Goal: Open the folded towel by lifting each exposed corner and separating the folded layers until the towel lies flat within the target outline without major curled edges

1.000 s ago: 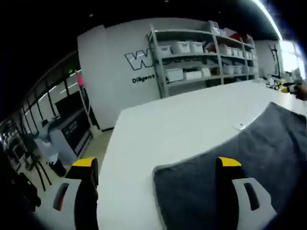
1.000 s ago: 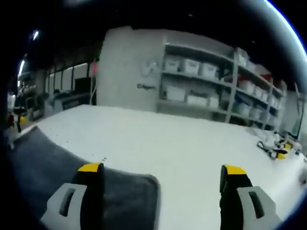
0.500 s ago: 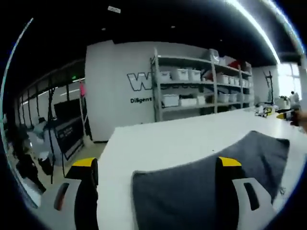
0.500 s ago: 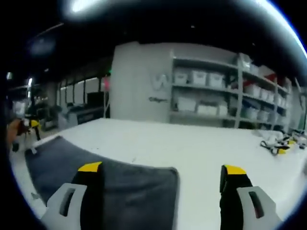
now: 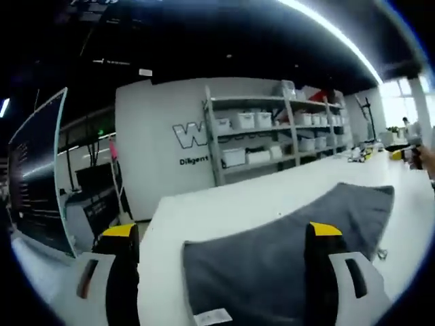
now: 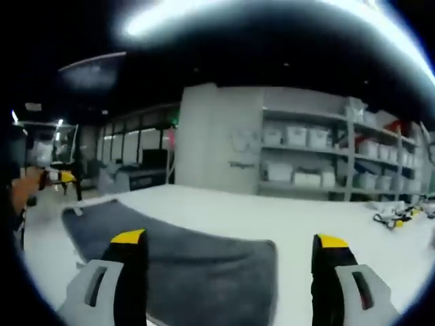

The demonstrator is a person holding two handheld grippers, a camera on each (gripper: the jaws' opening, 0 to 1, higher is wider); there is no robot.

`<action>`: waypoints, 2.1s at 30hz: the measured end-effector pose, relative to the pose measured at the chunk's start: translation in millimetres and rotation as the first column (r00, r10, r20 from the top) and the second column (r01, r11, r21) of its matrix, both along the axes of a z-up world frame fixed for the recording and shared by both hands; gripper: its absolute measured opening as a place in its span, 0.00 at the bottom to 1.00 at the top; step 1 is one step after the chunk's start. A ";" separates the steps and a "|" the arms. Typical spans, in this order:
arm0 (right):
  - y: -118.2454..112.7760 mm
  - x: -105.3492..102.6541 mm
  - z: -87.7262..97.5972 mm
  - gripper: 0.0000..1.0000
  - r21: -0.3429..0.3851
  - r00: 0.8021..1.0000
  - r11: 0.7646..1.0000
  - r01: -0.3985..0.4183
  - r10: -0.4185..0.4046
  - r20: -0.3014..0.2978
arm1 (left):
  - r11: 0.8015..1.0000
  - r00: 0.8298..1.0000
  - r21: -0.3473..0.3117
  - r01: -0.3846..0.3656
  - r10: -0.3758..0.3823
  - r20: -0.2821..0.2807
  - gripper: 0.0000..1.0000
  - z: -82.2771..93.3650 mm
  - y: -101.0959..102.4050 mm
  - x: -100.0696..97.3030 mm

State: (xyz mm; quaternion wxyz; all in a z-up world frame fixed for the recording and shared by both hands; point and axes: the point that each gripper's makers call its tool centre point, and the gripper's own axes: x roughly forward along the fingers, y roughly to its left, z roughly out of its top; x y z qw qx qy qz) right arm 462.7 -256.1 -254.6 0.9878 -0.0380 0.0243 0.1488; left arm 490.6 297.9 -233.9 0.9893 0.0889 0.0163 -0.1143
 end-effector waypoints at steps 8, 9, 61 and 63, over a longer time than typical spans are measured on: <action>-3.4 -2.9 -1.4 1.00 0.011 1.000 1.000 -0.001 0.001 0.007 | 1.000 1.000 -0.008 -0.002 0.002 0.016 1.00 -0.9 2.3 -12.0; -2.8 -2.8 -3.0 1.00 0.016 1.000 1.000 -0.006 0.006 0.003 | 1.000 1.000 -0.010 -0.001 0.001 0.019 1.00 -2.9 1.7 -12.1; 4.0 -99.6 -35.2 1.00 0.028 0.998 0.998 -0.049 0.050 -0.035 | 0.980 0.983 -0.090 0.178 -0.180 -0.019 1.00 -31.5 -51.5 -121.0; 4.2 -102.4 -34.9 1.00 0.031 0.998 0.998 -0.048 0.049 -0.031 | 0.978 0.981 -0.087 0.188 -0.191 -0.025 1.00 -32.7 -56.3 -121.0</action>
